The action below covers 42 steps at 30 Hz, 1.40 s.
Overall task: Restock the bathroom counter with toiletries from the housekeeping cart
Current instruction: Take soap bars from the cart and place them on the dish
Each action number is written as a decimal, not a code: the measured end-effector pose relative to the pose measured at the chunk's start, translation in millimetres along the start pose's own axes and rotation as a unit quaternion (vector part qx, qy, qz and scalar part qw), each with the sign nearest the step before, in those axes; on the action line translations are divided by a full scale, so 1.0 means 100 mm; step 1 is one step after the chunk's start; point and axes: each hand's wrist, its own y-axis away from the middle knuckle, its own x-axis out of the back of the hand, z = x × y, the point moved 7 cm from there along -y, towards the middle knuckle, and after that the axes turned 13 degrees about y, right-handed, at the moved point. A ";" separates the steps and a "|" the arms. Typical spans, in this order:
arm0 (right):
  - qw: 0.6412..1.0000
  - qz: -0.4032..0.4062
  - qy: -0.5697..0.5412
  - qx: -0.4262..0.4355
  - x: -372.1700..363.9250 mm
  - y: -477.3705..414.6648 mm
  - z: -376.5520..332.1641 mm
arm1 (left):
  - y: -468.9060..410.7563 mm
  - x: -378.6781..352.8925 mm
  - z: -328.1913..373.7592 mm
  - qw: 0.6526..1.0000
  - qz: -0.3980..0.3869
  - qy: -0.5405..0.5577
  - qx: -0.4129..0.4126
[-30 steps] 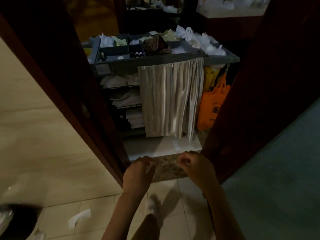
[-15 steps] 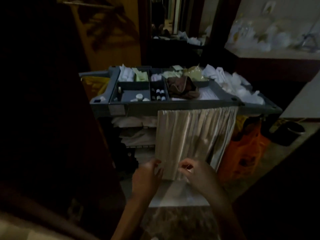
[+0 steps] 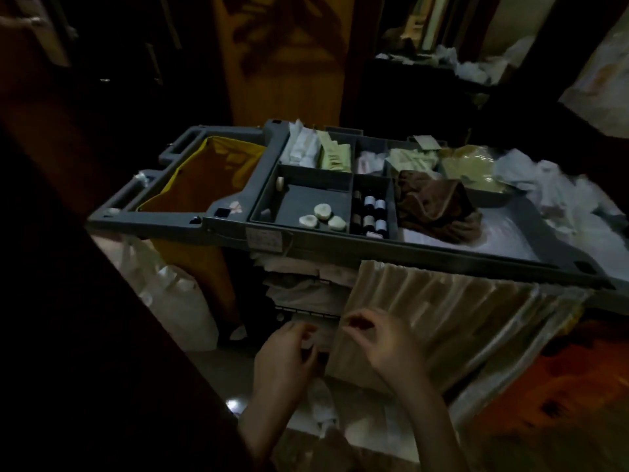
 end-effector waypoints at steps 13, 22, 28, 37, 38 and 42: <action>0.992 0.010 -0.003 0.129 0.48 -2.37 -0.14 | -1.77 0.36 0.20 0.989 0.150 0.012 0.005; 0.984 -0.041 0.030 0.168 0.37 -3.22 0.09 | -2.56 0.04 0.23 0.989 0.139 0.022 0.051; 0.953 -0.130 0.163 0.221 0.04 -3.47 -0.03 | -2.67 -0.02 0.06 0.983 0.143 0.036 0.108; 0.945 -0.083 0.182 0.259 -0.01 -3.53 -0.02 | -2.91 -0.17 -0.02 0.979 0.123 0.020 0.160; 0.955 -0.072 0.146 0.249 0.02 -3.53 -0.01 | -2.93 -0.19 -0.03 0.979 0.121 0.030 0.162; 0.981 -0.067 -0.042 0.175 0.10 -3.60 0.09 | -3.02 -0.21 -0.05 0.973 0.139 0.096 0.156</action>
